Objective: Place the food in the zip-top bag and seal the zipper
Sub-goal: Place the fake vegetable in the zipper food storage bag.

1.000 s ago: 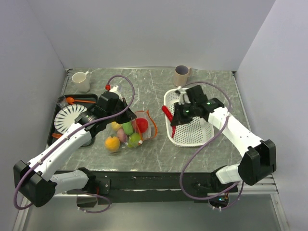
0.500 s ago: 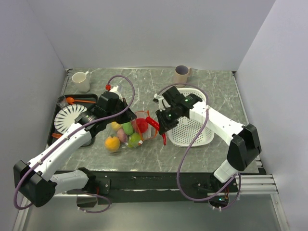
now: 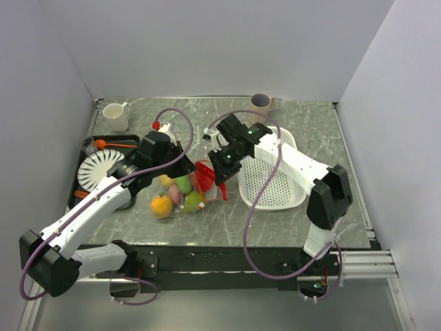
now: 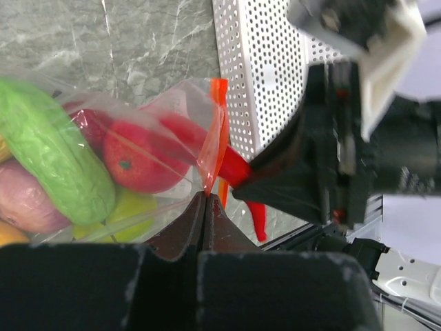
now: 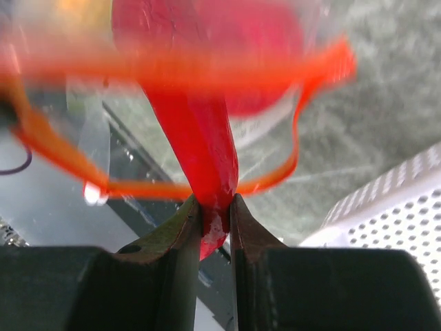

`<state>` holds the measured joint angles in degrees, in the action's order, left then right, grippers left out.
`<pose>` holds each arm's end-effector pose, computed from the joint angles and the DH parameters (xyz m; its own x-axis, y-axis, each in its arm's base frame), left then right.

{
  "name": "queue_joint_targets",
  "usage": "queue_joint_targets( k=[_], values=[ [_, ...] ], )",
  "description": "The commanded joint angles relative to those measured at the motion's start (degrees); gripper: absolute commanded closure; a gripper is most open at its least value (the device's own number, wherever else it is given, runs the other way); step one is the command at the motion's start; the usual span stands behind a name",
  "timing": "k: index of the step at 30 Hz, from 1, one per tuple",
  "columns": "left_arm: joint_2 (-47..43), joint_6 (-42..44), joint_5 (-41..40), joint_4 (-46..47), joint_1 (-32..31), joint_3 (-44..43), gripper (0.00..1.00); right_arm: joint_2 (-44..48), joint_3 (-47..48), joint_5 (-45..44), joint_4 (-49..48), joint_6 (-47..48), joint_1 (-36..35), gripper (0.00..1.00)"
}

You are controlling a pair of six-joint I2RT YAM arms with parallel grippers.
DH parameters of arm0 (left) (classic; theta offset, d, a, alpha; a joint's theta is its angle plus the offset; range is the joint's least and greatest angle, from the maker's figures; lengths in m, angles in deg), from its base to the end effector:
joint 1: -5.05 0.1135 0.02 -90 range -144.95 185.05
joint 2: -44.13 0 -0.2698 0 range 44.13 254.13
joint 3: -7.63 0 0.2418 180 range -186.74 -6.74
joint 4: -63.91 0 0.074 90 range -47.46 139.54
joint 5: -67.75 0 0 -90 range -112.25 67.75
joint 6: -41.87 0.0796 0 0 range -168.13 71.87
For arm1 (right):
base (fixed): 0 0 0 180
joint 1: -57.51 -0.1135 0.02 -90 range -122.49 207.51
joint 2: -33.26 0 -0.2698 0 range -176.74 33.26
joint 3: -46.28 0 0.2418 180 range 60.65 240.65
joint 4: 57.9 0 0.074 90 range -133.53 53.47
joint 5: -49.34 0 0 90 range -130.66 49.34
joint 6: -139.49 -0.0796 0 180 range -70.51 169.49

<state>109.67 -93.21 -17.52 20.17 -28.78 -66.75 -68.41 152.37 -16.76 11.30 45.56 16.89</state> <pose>0.2231 -0.1574 0.3085 -0.7683 -0.3346 -0.5457 0.0949 0.7835 -0.6141 0.2661 0.2707 0.2636 -0.7349 -0.5477 -0.4000 -0.6775 0.6206 0.3949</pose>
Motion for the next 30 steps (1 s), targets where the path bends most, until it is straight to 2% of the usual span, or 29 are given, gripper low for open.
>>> queue_joint_targets(
  k=[1,6,12,16,21,25,28,30],
  values=[
    [-0.59,0.87,1.77,2.47,-0.1,0.33,0.99,-4.15,7.67,2.54,2.3,2.78,-0.34,0.92],
    [-0.59,1.4,2.74,2.56,-0.1,0.07,0.99,-6.26,11.28,4.75,0.99,1.73,-0.77,0.88],
    [0.38,1.93,3.88,2.21,-0.1,-0.9,0.99,-4.95,10.06,7.47,-3.49,-2.04,-2.88,0.84],
    [0.38,1.84,4.58,2.65,-0.1,-1.25,0.99,-4.68,8.39,1.86,-8.06,-7.49,-4.03,0.82],
    [-0.15,1.66,5.02,2.74,-0.1,-1.43,0.99,-2.4,3.56,-6.22,-18.86,-16.53,-4.47,0.8],
    [-0.58,1.57,4.94,2.29,-0.1,-1.34,0.99,-0.73,0.22,-10.44,-27.03,-20.15,-4.56,0.8],
    [-1.37,1.49,4.5,2.12,-0.1,-1.08,0.99,0.41,-2.6,-12.12,-30.47,-21.39,-4.55,0.8],
    [-1.64,1.31,3.54,1.86,-0.1,-1.25,0.99,-0.02,-2.78,-9.85,-30.83,-20.17,-4.47,0.78]
  ],
)
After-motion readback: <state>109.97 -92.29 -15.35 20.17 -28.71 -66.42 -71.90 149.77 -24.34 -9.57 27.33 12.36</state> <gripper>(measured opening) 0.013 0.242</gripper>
